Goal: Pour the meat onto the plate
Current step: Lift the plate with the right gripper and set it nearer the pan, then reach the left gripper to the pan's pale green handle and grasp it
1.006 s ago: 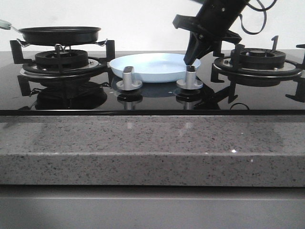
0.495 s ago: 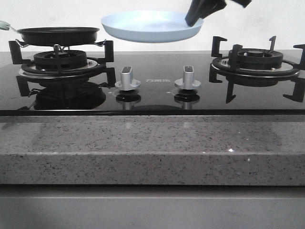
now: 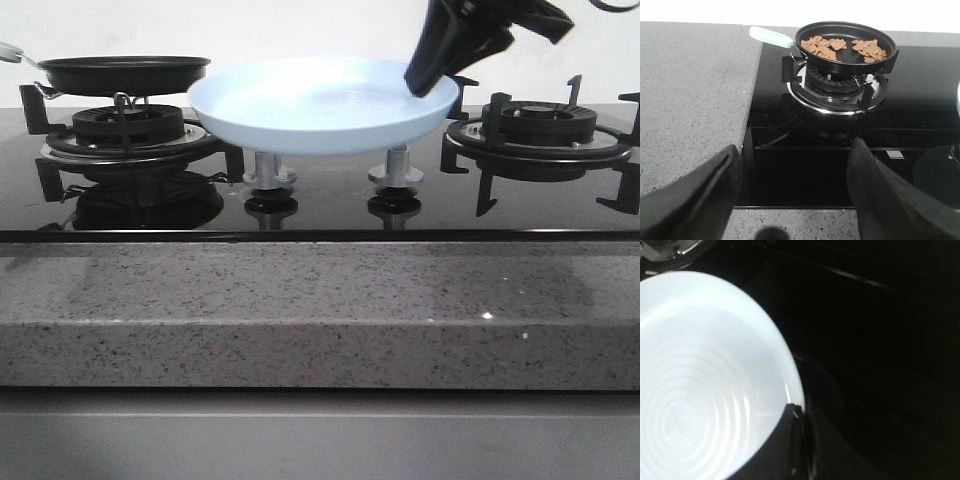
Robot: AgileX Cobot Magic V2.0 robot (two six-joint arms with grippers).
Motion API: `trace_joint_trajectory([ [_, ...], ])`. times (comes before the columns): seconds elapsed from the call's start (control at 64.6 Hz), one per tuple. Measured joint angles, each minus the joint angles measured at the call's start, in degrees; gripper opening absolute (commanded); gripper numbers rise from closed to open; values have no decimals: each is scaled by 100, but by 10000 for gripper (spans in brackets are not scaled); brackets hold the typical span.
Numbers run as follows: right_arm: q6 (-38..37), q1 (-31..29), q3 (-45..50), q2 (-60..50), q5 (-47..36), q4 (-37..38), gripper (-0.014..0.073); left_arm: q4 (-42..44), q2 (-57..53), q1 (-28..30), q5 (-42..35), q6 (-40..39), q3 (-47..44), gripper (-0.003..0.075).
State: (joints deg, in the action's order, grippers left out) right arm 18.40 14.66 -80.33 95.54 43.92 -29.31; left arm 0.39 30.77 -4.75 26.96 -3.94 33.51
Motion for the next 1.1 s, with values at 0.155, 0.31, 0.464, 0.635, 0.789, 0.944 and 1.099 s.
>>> trace_joint_trajectory([
  [0.155, 111, 27, 395, -114, -117, -12, -68, 0, 0, 0, 0, 0, 0, 459],
  [0.31, 184, 158, 522, -114, -206, -99, -68, 0, 0, 0, 0, 0, 0, 459],
  [0.464, 206, 182, 522, -114, -297, -120, -68, 0, 0, 0, 0, 0, 0, 459],
  [0.635, 206, 182, 522, -114, -321, -120, -68, -39, 4, 0, 0, 0, 0, 463],
  [0.789, 210, 182, 522, -114, -321, -120, -68, -39, 125, 0, 151, 0, 0, 587],
  [0.944, 220, 182, 522, -114, -321, -120, -68, -39, 600, 0, 509, 0, 242, 626],
  [1.099, 220, 182, 533, -114, -321, -120, -68, -39, 1429, 0, 919, 0, 858, 626],
])
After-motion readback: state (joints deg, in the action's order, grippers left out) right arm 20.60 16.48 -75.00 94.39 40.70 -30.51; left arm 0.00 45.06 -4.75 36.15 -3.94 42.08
